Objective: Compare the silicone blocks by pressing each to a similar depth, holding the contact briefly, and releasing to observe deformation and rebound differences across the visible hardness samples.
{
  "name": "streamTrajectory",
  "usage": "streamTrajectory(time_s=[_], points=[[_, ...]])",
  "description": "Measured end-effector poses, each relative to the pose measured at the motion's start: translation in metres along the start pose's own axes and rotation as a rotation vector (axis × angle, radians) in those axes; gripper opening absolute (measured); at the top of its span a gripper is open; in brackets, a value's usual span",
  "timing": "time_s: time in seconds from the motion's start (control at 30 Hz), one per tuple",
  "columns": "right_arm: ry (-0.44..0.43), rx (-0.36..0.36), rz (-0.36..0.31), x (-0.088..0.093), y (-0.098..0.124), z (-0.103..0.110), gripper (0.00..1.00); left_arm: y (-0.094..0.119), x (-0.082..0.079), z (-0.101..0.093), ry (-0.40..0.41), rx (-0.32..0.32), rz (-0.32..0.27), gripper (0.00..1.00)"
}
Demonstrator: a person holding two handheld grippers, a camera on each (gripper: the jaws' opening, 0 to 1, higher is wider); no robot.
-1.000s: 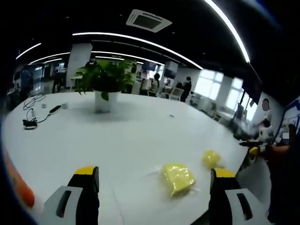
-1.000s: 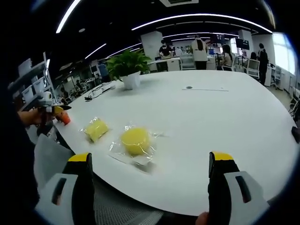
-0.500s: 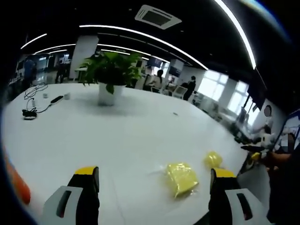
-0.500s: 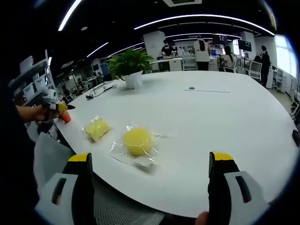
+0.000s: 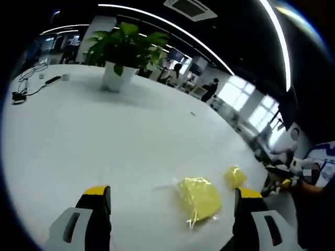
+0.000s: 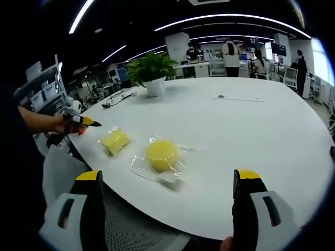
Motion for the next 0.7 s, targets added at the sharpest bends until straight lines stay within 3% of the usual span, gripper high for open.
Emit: streamTrajectory(time_s=[0.2, 0.4, 0.53, 0.7], points=[[-0.004, 0.001, 0.017, 0.006, 0.001, -0.001, 0.96, -0.012, 0.001, 0.006, 0.016, 0.001, 0.027, 0.89], [-0.01, 0.002, 0.024, 0.007, 0.0, -0.002, 0.96, -0.029, 0.001, 0.01, 0.204, 0.072, 0.028, 0.75], [-0.014, 0.0, 0.027, 0.008, -0.002, -0.001, 0.96, -0.038, 0.0, 0.01, 0.216, 0.087, 0.021, 0.62], [-0.017, -0.004, 0.039, 0.01, -0.003, 0.001, 0.96, -0.051, 0.006, 0.009, 0.261, 0.113, 0.047, 0.54]])
Point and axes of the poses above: the point that each gripper's makers call its tool centre point, and the gripper's own axes: y roughly backward along the fingers, z roughly to its left, x roughly out of its underside, the point moved 4 cm from there along y, roughly backward along the fingers, and after that the axes turned 1 degree about y, right-handed, at the moved point
